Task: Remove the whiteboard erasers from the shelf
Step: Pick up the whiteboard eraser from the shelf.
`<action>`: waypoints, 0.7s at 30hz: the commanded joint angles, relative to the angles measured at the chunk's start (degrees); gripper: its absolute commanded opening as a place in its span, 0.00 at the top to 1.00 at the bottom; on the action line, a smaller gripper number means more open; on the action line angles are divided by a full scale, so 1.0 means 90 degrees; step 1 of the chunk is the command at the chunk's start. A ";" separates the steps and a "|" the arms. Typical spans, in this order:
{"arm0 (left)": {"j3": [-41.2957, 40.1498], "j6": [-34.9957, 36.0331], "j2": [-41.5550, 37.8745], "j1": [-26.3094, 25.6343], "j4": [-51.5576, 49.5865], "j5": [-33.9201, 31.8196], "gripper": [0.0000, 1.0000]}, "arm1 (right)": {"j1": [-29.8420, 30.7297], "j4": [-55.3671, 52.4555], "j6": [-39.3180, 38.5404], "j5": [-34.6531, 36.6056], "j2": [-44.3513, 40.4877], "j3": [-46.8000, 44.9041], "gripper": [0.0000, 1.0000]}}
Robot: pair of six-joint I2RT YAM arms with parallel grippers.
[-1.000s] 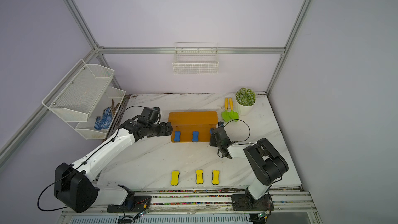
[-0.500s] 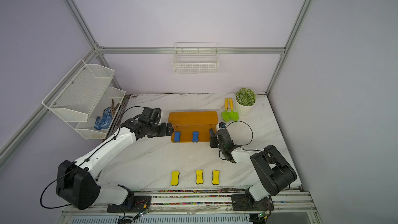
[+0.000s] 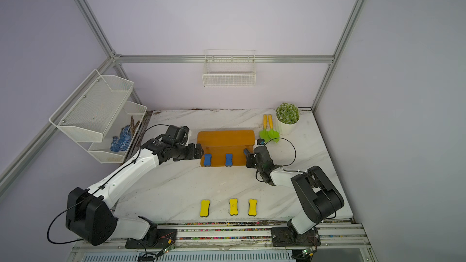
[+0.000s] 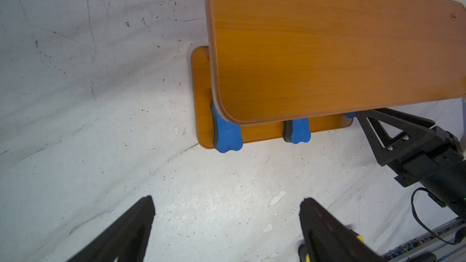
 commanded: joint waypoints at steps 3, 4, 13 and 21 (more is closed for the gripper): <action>0.0073 0.0155 0.0014 0.0041 0.0191 0.0104 0.07 | -0.0080 -0.0237 -0.0035 -0.0057 0.0047 0.0080 0.60; 0.0072 0.0155 0.0008 0.0041 0.0188 0.0087 0.07 | -0.0098 -0.0258 -0.0018 -0.0089 0.0021 0.0071 0.62; 0.0065 0.0145 0.0015 0.0091 0.0206 0.0113 0.07 | -0.0230 -0.0307 0.0304 -0.0361 -0.0497 -0.0465 0.73; 0.0043 0.0145 0.0019 0.0100 0.0245 0.0201 0.07 | -0.0414 -0.0328 0.0473 -0.0772 -0.1015 -0.0820 0.85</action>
